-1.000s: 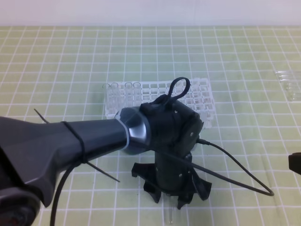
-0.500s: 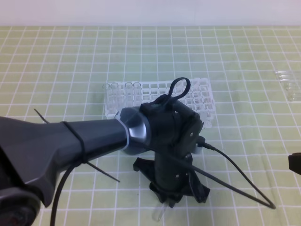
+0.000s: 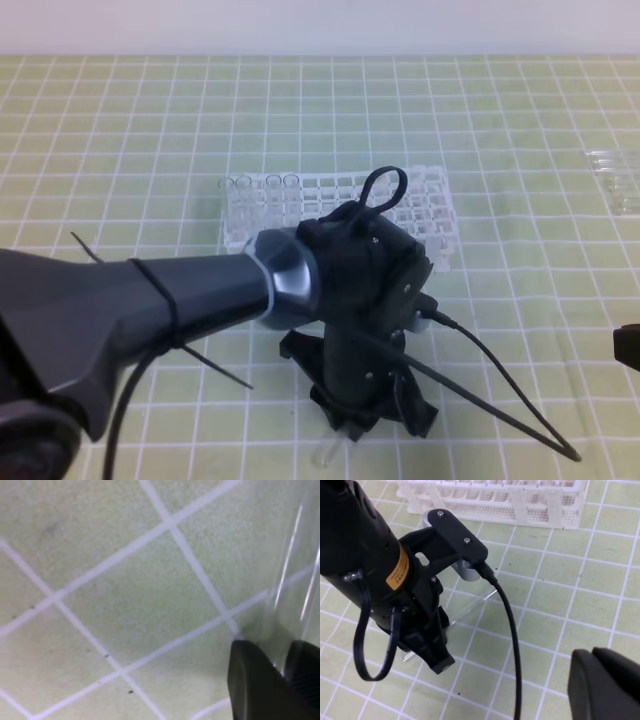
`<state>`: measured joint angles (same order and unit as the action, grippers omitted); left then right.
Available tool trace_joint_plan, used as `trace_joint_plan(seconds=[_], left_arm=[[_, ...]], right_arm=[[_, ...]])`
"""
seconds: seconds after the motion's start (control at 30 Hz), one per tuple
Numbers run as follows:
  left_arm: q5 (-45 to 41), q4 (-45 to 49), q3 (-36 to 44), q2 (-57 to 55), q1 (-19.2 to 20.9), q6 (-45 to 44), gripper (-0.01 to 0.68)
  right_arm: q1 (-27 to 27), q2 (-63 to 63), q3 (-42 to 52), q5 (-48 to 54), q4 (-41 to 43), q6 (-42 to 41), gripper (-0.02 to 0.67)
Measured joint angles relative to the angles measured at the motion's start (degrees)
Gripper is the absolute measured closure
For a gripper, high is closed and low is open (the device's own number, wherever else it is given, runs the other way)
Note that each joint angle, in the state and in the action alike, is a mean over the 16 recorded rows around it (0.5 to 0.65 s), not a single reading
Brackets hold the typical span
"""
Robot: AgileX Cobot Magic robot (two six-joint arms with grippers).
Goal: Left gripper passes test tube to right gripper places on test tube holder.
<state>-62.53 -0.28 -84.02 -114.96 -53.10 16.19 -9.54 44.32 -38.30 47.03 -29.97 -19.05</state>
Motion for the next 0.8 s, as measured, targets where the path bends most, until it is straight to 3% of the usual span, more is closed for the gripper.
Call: trace_joint_plan(seconds=[0.33,0.8], left_arm=[[1.1,-0.07,0.02,7.22,-0.02,-1.27,0.596],[3.78,-0.43,1.79,20.92,-0.01,-4.26,0.614]], right_arm=[[0.0,0.0,0.0,-0.19,0.42,0.0,0.664],[0.0,0.0,0.0,-0.64,0.74,0.0,0.664]])
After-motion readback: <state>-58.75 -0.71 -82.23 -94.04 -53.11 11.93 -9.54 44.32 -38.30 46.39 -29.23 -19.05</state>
